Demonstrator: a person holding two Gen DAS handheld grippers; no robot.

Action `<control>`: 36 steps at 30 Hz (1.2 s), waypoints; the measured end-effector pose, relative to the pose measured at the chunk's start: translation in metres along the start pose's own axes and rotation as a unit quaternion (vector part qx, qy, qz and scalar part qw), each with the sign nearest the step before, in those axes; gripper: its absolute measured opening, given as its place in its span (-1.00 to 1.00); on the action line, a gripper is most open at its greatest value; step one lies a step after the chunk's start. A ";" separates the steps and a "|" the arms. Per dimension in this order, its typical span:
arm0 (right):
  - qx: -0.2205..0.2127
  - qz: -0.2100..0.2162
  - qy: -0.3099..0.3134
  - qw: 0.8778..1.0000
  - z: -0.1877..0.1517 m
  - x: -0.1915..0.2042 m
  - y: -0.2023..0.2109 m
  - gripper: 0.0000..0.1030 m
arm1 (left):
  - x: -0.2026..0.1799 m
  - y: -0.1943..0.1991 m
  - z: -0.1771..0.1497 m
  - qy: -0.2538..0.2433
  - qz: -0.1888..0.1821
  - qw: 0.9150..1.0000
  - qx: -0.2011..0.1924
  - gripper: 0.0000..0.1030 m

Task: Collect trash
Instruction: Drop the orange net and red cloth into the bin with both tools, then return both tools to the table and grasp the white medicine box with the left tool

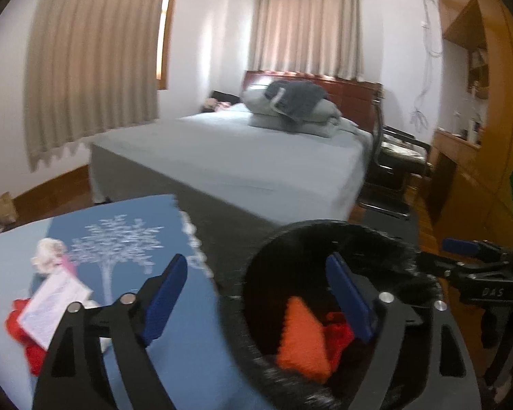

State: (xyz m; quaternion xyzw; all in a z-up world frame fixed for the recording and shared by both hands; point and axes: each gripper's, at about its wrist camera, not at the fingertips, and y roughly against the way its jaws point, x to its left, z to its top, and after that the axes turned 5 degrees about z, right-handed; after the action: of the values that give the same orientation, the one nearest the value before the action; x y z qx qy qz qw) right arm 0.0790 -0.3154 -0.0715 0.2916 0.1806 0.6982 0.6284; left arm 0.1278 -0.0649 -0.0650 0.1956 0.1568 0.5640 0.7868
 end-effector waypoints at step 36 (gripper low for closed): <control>0.032 0.119 0.088 0.988 0.005 0.181 -0.101 0.84 | 0.187 0.011 -0.079 0.097 0.194 0.974 0.061 0.58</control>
State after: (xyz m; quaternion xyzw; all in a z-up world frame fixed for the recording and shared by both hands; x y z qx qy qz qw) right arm 0.1530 -0.1238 -0.0976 0.2683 0.2219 0.7846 0.5130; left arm 0.1404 0.1262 -0.1331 0.2145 0.2254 0.7118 0.6297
